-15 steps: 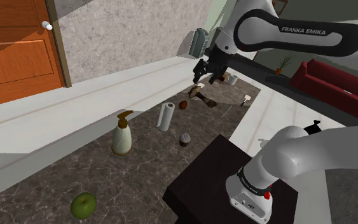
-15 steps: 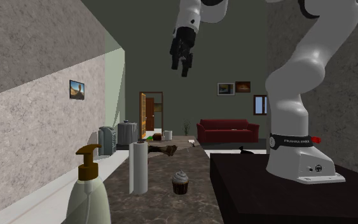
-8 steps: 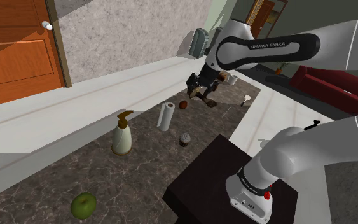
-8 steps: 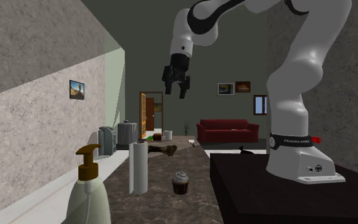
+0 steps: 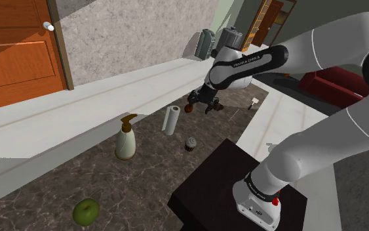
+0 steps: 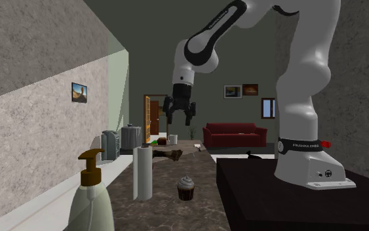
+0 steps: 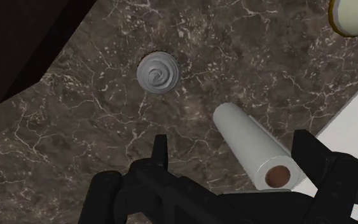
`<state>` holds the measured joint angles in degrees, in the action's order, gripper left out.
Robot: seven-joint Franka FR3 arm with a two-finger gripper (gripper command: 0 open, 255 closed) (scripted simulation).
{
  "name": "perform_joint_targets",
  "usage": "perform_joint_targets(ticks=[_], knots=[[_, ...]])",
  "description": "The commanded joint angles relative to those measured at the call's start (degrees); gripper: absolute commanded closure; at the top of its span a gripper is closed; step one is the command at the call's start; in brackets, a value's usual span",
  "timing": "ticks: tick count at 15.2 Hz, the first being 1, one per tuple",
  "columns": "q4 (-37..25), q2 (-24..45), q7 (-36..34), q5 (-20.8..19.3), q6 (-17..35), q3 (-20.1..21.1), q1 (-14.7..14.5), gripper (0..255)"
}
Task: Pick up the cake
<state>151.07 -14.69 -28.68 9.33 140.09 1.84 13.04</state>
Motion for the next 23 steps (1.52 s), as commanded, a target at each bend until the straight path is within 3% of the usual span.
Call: perform_joint_targets(ticks=[1, 8, 12, 16, 23], knots=[[0.80, 3.70, -1.38, 1.05, 3.80, -0.43, 0.62, 0], [0.56, 18.47, -3.74, 8.37, 15.58, -1.56, 1.62, 0], [-1.01, 27.60, -2.22, 16.08, 21.42, -0.53, 3.10, 0], [-3.57, 36.80, 0.10, 24.15, 26.58, 2.88, 6.87, 0], [-6.34, 44.11, 3.65, 26.97, 31.38, 6.41, 10.04, 0]])
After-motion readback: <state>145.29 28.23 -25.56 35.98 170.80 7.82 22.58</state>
